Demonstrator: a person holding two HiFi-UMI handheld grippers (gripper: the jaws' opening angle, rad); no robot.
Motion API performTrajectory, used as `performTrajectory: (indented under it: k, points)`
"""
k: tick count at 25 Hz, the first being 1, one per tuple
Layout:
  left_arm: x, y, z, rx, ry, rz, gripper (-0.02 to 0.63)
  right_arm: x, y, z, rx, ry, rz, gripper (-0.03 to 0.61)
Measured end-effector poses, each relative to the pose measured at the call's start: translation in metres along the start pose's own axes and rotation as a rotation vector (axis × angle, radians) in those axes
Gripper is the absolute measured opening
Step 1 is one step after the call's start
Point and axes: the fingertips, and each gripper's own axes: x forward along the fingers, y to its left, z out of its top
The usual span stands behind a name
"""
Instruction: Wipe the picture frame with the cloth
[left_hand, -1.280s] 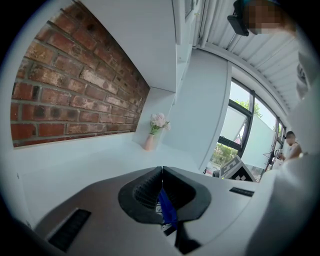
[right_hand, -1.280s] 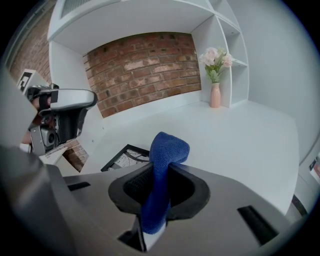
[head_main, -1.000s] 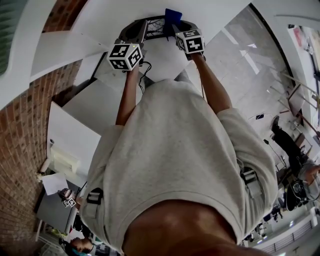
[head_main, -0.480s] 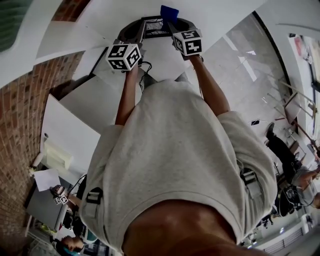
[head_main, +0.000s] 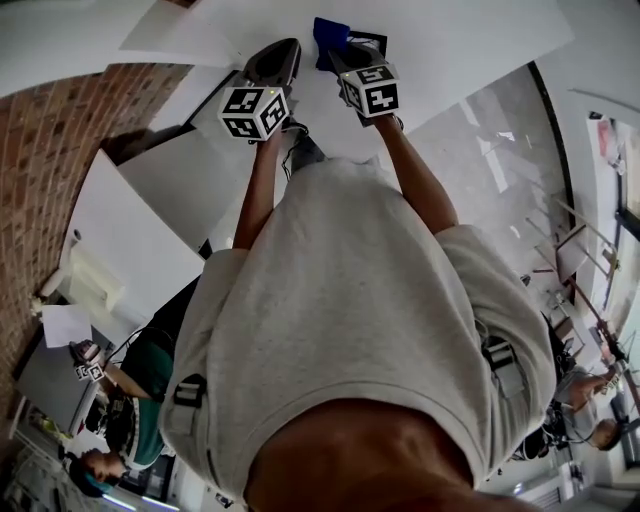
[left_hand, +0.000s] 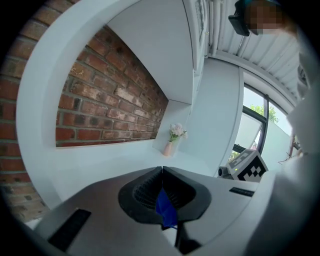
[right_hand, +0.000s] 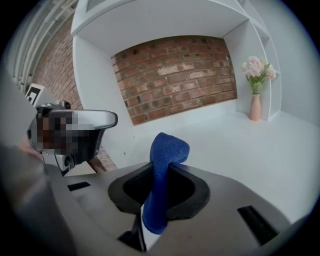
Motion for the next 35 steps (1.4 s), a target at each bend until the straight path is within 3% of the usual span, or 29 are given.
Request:
performTrajectory:
  k: [5, 15, 35]
  points:
    - [-0.011, 0.007, -0.001, -0.008, -0.003, 0.021, 0.017, 0.012, 0.018, -0.006, 0.009, 0.02, 0.034, 0.078]
    - [-0.007, 0.008, -0.004, 0.003, 0.018, 0.007, 0.017, 0.019, -0.001, -0.051, 0.058, 0.116, -0.002, 0.078]
    - [0.055, -0.064, -0.008, 0.057, 0.069, -0.185, 0.017, -0.048, -0.087, -0.082, 0.174, 0.092, -0.203, 0.078]
